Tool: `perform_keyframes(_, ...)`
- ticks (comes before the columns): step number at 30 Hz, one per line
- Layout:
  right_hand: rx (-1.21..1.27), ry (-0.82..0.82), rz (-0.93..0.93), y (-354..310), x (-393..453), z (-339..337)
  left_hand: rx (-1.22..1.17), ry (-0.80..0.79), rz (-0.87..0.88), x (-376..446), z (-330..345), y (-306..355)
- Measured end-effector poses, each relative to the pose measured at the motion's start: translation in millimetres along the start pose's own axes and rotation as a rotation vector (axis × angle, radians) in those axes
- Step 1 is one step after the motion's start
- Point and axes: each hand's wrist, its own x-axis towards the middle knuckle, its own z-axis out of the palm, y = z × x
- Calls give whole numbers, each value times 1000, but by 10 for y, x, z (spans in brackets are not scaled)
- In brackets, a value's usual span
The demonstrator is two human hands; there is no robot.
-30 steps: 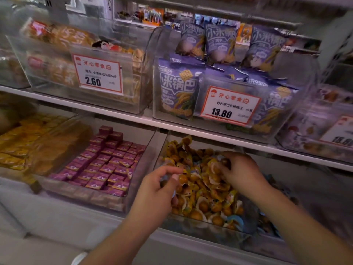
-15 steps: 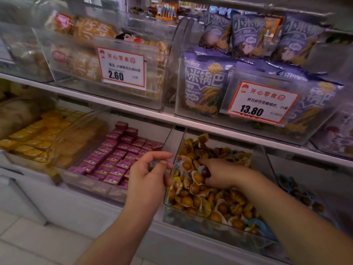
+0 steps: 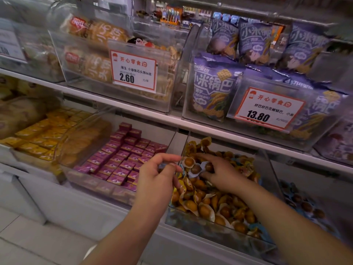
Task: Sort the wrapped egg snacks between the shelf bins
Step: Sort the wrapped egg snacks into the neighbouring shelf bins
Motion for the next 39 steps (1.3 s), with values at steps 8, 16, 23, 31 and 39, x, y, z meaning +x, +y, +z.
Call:
perform_keyframes(8,722,91,347,-70,-49,-218,-6,-24,-18,12,32,-22)
perform_keyframes(16,-250,18,47,-291,-78,156,-63,-43,-10,-15,81,6)
perform_keyframes(23,54,26,86,-192,-109,70,49,-129,50,-84,141,-32)
perform_keyframes(31,1097,406,272,-379,-373,-271,153,-97,256,-123,340,-123)
perform_keyframes(39,1603,20,320,-753,-1142,-52,199,-128,425,-274,612,-163)
